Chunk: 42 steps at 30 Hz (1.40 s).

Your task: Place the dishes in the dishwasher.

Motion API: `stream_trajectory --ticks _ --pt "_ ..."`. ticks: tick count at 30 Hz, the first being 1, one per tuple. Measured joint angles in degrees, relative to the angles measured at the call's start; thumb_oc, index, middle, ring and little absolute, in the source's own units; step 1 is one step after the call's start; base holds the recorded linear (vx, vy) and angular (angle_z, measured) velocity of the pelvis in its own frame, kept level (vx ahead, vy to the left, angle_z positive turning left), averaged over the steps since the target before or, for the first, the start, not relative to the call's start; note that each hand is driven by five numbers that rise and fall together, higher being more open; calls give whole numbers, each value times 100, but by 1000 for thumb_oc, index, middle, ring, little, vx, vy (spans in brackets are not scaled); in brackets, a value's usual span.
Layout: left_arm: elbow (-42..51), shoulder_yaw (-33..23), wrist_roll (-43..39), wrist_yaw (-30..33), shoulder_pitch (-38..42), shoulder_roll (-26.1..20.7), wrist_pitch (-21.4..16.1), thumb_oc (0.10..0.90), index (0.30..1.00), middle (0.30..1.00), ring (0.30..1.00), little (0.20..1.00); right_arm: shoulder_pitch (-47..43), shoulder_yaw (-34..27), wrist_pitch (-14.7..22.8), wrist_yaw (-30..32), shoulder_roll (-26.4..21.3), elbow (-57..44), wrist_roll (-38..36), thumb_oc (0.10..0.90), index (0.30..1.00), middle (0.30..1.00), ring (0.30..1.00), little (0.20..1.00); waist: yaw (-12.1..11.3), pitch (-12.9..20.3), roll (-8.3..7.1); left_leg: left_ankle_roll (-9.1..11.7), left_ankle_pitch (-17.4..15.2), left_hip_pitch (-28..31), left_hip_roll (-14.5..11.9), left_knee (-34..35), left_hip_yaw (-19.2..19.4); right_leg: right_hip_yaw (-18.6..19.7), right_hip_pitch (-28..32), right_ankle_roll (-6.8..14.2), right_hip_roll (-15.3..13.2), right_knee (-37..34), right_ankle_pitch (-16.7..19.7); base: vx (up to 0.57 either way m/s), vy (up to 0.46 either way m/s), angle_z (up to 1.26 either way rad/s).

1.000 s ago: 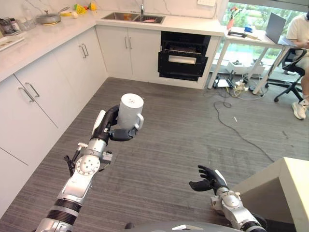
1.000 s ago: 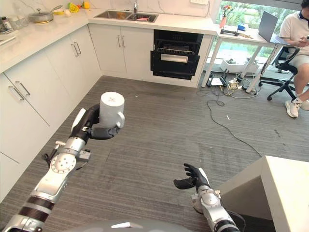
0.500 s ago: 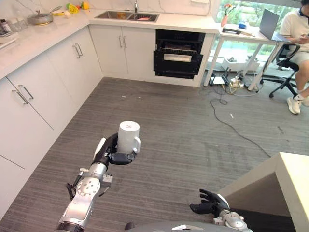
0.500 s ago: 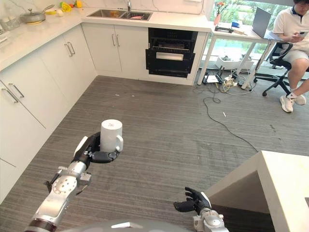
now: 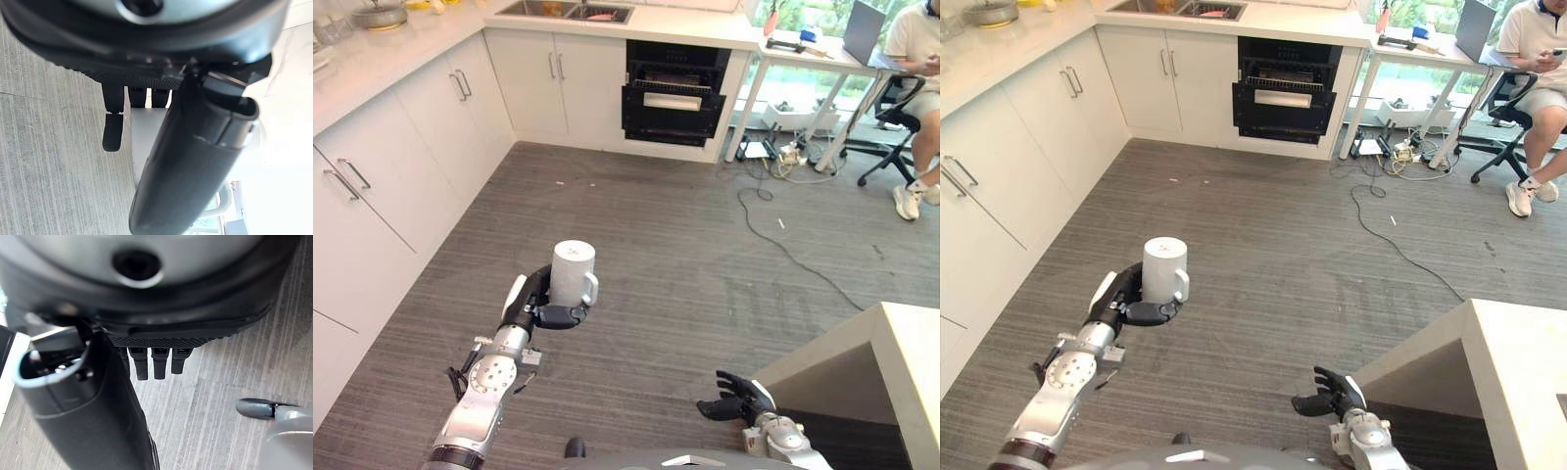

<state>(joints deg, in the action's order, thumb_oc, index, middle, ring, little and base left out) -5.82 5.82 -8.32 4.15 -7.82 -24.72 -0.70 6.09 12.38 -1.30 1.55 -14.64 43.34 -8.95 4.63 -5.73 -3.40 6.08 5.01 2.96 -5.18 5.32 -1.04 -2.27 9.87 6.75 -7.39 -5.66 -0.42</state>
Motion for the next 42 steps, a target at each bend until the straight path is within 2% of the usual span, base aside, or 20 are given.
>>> stream_trajectory --ticks 3,5,6,7,10,14,20,23,24,25,26,28,29,30,32,35,37,39,41,42 --pt "-6 -7 4 30 36 -11 -3 400 300 300 300 300 -127 -6 0 40 -50 1 9 800 900 900 900 900 -103 -63 -42 -93 -58 -94 113 -76 61 -36 -123 11 -120 90 10 97 238 -5" --pt "-176 11 10 40 239 15 -6 400 300 300 300 300 -220 -57 10 43 -78 17 18 800 900 900 900 900 -131 -247 -66 -498 -378 -287 281 -612 237 -102 -315 105 -285 683 -133 120 272 19" --pt "-431 70 16 22 496 182 5 400 300 300 300 300 -311 -133 2 46 -252 0 26 800 900 900 900 900 -105 -451 137 -874 -734 -623 407 -1489 577 -155 -735 188 -383 1764 -271 112 165 32" --pt "-447 68 17 16 491 255 7 400 300 300 300 300 -303 -180 7 42 -350 1 41 800 900 900 900 900 -83 -473 317 -862 -884 -618 423 -1473 568 -224 -954 190 -330 2296 -218 292 279 28" --pt "-442 -54 174 114 526 150 -34 400 300 300 300 300 -234 -211 15 58 -195 -1 37 800 900 900 900 900 -57 -635 319 -1006 -953 -311 558 -1252 339 -170 -2250 94 -457 4770 -129 324 124 31" --pt "-441 -71 209 140 501 -160 -14 400 300 300 300 300 -150 -218 29 20 -113 -262 -8 800 900 900 900 900 -25 -745 287 -1142 -881 -244 610 -981 101 -401 -2766 87 213 3093 -409 343 -20 36" --pt "-480 -67 228 85 475 -71 -10 400 300 300 300 300 -80 -257 64 60 -70 -231 -15 800 900 900 900 900 191 -776 164 -1145 -1422 226 990 -1113 -242 -1313 -2866 211 195 474 37 511 -126 46" --pt "-465 -50 231 46 245 29 -17 400 300 300 300 300 98 -271 62 51 -79 -172 -13 800 900 900 900 900 280 -465 275 -946 -1907 878 820 -987 -513 -1534 -2655 -213 320 834 412 723 -252 40" --pt "-474 -49 230 46 128 56 -6 400 300 300 300 300 -17 -275 60 53 -86 40 -16 800 900 900 900 900 322 -382 481 -689 -2094 1085 567 -1188 -536 -1565 -2513 -517 529 1083 613 658 -234 34" --pt "-492 -41 229 15 113 69 1 400 300 300 300 300 -17 -263 19 50 -62 162 -15 800 900 900 900 900 364 -335 492 -452 -2147 1034 487 -1743 -510 -1570 -2314 -932 620 1141 717 373 -161 18" --pt "-489 -19 224 27 87 88 -1 400 300 300 300 300 -22 -218 24 50 -94 223 -14 800 900 900 900 900 352 -274 541 -277 -2113 987 395 -2161 -461 -1589 -2145 -1013 715 1162 626 296 -178 2" --pt "-420 -30 212 9 68 30 -29 400 300 300 300 300 -65 -214 56 52 -163 230 -14 800 900 900 900 900 347 -89 634 345 -1562 179 235 -4110 -142 -1586 -1835 -1465 944 1159 278 577 -401 -14" --pt "-395 -1 195 56 132 -14 -62 400 300 300 300 300 -115 -218 90 87 -191 237 -16 800 900 900 900 900 253 -99 601 501 -635 -595 27 -5597 54 -1439 -1635 -1599 1055 1193 -4 463 -402 -29" --pt "-417 44 190 54 272 -22 -60 400 300 300 300 300 -87 -318 127 106 -183 222 -16 800 900 900 900 900 141 -128 614 207 -139 -972 -176 -6521 363 -1401 -1462 -1683 1112 1126 -92 272 -234 -57" --pt "-395 50 148 50 323 -57 -103 400 300 300 300 300 -198 -217 106 184 -165 366 -15 800 900 900 900 900 3 -236 262 -162 -236 -1759 -638 -7574 989 -1176 -684 -1627 1092 923 -226 523 -165 -45" --pt "-327 62 94 53 258 -126 -172 400 300 300 300 300 -239 -240 81 351 -178 253 -14 800 900 900 900 900 -114 -303 40 -181 -667 -2612 -514 -6838 1206 -899 -102 -1484 882 695 -628 566 155 -27" --pt "-340 -13 99 33 167 -98 -153 400 300 300 300 300 -351 -214 77 337 -352 212 -15 800 900 900 900 900 -365 -405 130 -308 -925 -2557 -479 -4276 1471 -621 280 -1254 851 464 -642 592 188 -81" --pt "-328 -105 104 5 45 -31 -130 400 300 300 300 300 -323 -148 75 281 -402 261 -10 800 900 900 900 900 -416 -420 168 -271 -573 -2309 -163 -1686 1607 -894 924 -987 787 110 -752 732 175 -50" --pt "-327 -113 110 0 -73 32 -132 400 300 300 300 300 -236 -126 89 271 -461 405 -5 800 900 900 900 900 -482 -339 295 -225 -527 -2197 49 -761 1453 -787 1286 -877 743 28 -807 382 61 -49" --pt "-310 -181 131 -4 -98 19 -125 400 300 300 300 300 -240 -89 87 260 -452 545 -1 800 900 900 900 900 -601 -332 387 -484 -345 -2041 130 -627 1438 -637 1557 -636 724 32 -952 632 163 -50"
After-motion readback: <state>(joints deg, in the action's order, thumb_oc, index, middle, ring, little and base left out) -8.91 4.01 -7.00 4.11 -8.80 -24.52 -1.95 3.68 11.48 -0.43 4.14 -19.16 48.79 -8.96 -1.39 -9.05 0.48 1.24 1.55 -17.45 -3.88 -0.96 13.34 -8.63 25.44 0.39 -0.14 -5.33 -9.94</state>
